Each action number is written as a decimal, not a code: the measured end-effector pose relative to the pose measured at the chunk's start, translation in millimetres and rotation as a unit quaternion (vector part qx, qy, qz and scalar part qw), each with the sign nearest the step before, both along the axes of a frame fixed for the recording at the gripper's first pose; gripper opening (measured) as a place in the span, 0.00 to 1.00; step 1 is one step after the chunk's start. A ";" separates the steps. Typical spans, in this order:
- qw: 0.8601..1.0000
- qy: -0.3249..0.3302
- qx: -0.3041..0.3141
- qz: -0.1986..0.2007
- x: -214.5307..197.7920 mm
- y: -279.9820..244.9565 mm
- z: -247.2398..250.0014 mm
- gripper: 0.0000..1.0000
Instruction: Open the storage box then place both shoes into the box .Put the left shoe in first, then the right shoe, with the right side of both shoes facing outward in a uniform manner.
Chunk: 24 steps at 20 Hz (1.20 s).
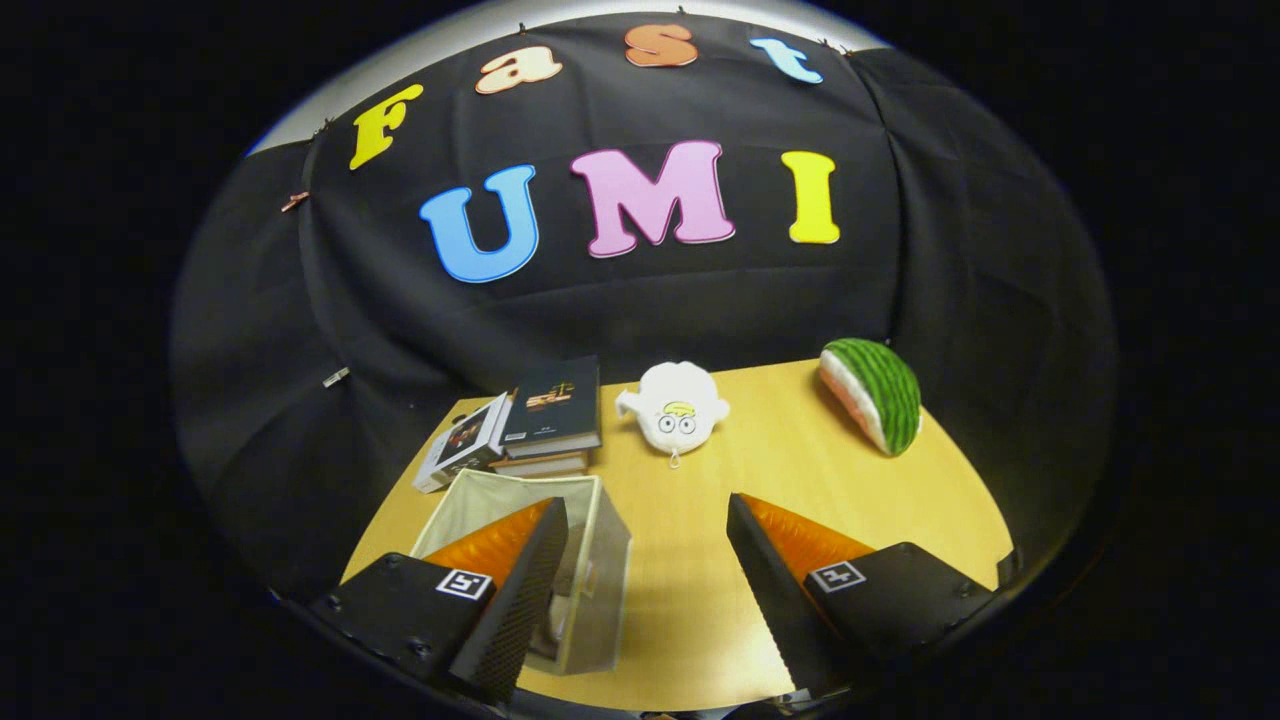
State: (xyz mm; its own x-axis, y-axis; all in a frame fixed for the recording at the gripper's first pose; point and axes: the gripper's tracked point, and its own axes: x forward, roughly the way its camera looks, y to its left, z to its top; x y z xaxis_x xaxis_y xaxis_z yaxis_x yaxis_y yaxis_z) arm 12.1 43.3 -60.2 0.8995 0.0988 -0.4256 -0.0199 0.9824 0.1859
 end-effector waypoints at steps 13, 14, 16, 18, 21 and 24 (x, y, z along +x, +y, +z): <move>0.986 -0.136 -0.038 -0.090 -35.4 -158.2 82.6 0.98; 0.985 -0.136 -0.039 -0.102 -40.6 -170.4 80.4 0.98; 0.982 -0.140 -0.049 -0.118 -54.2 -187.6 75.6 0.98; 0.981 -0.138 -0.057 -0.122 -62.6 -196.6 69.0 0.98; 0.980 -0.146 -0.069 -0.118 -65.7 -203.4 67.6 0.98; 0.979 -0.140 -0.086 -0.116 -62.2 -212.0 58.6 0.98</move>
